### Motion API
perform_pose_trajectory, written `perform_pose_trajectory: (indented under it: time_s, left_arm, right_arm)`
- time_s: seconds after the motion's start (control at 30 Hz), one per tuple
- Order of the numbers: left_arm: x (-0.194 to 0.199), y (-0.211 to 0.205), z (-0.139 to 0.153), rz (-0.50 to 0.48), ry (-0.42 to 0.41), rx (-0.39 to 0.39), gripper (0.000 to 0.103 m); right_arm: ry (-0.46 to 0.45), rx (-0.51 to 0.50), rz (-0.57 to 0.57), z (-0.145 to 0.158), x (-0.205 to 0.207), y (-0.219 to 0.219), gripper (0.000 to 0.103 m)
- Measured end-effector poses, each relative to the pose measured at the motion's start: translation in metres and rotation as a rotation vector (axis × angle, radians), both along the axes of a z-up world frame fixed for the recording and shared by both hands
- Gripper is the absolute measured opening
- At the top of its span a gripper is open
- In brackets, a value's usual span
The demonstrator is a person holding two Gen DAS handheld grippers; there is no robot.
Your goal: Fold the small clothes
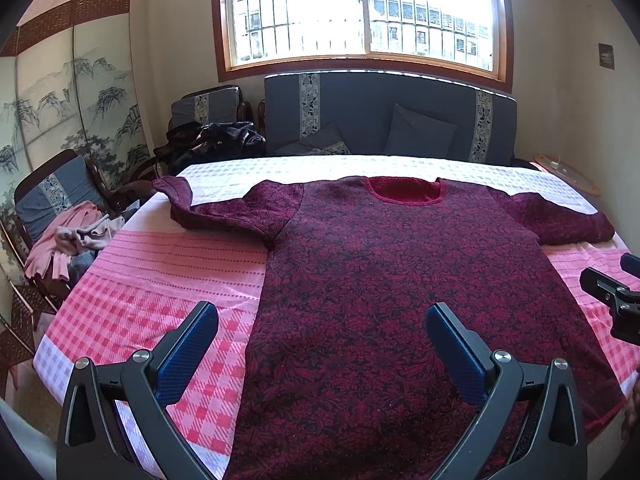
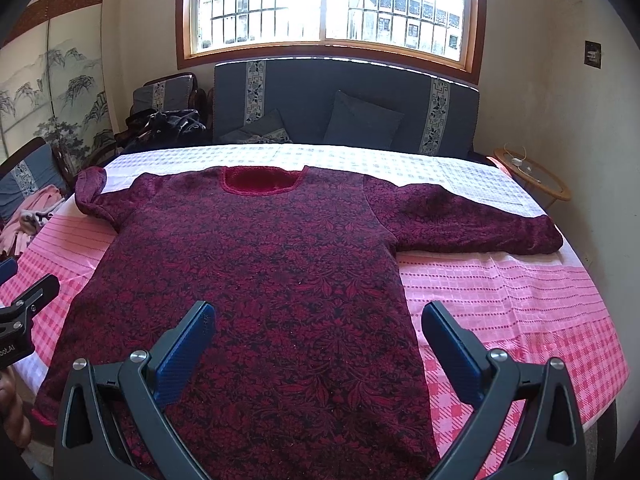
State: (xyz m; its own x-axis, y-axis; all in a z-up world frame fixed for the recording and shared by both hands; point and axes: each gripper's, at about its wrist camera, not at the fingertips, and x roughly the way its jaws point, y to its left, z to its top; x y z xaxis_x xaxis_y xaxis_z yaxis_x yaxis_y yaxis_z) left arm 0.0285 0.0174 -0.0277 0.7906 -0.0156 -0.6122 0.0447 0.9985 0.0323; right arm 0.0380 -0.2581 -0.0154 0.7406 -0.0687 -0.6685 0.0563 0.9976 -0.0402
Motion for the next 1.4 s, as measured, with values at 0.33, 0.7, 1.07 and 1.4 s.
perform_pose_trajectory:
  time_s: [0.33,0.7,1.07,1.4]
  left_arm:
    - [0.026,0.014,-0.001,0.012,0.01,0.017,0.103]
    - [0.057,0.01,-0.012,0.039,0.032,0.059,0.103]
    - [0.073,-0.01,-0.03,-0.02,0.059,0.047,0.103]
    - [0.081,-0.004,-0.066,-0.065,0.074,-0.068,0.103]
  right_arm:
    - [0.03,0.109,0.014,0.002,0.026,-0.025,0.096]
    - [0.094,0.263,-0.037,-0.016,0.063,-0.095,0.091]
    - [0.095,0.537,-0.179,-0.038,0.089,-0.241,0.09]
    - [0.0,0.88,-0.509,-0.089,0.088,-0.425,0.083]
